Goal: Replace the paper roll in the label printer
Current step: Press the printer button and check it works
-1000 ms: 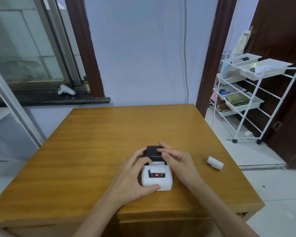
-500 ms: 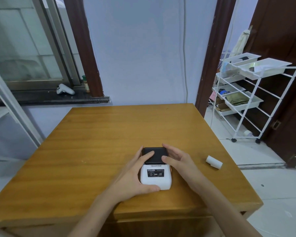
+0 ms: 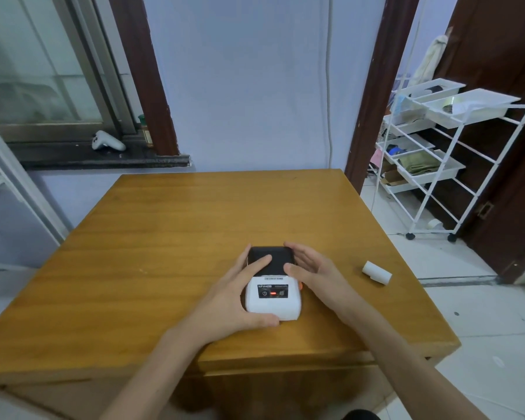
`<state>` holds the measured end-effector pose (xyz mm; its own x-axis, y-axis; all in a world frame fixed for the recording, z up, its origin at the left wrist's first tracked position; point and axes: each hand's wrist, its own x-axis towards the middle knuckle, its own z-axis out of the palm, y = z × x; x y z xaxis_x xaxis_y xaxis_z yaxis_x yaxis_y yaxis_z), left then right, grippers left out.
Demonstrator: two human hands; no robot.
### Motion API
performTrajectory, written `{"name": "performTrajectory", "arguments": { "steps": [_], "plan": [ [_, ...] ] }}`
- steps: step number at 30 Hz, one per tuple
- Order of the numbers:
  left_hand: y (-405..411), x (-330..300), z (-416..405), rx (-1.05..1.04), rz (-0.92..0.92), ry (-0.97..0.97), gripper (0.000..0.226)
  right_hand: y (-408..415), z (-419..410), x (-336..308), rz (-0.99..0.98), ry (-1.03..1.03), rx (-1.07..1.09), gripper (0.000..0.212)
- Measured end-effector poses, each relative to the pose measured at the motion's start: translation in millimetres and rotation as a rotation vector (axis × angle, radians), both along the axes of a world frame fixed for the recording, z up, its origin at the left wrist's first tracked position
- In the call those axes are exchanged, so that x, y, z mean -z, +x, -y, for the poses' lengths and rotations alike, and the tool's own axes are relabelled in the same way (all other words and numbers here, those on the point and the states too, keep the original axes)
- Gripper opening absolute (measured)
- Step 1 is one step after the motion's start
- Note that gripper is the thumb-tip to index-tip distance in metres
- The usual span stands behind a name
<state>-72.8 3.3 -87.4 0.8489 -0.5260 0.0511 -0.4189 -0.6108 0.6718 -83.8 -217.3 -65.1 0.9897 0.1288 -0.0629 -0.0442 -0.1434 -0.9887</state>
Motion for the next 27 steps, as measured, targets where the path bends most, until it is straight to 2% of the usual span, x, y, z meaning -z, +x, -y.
{"name": "performTrajectory", "arguments": {
  "steps": [3,8,14,20,24,27],
  "plan": [
    [-1.6,-4.9,4.0,-0.005,0.070,0.148,0.114,-7.9,3.3,1.4,0.001,0.008,-0.040,0.051],
    [-4.6,-10.5,8.5,-0.031,0.104,0.159,0.114,-13.7,4.7,2.2,-0.010,0.008,-0.178,0.081],
    [-2.3,-7.7,9.2,-0.030,0.118,0.184,0.116,-7.7,2.8,9.0,0.007,-0.069,-0.192,0.084],
    [-2.8,-6.6,8.9,-0.046,0.097,0.154,0.114,-1.8,4.5,2.5,0.001,-0.091,-0.209,0.079],
    [-4.9,-9.9,9.2,-0.085,0.035,0.073,0.124,-1.2,11.5,3.2,0.008,0.028,-0.069,0.047],
    [-6.1,-12.3,9.0,-0.101,-0.008,0.010,0.131,-0.7,10.5,5.1,-0.005,0.113,0.030,0.039]
  ]
}}
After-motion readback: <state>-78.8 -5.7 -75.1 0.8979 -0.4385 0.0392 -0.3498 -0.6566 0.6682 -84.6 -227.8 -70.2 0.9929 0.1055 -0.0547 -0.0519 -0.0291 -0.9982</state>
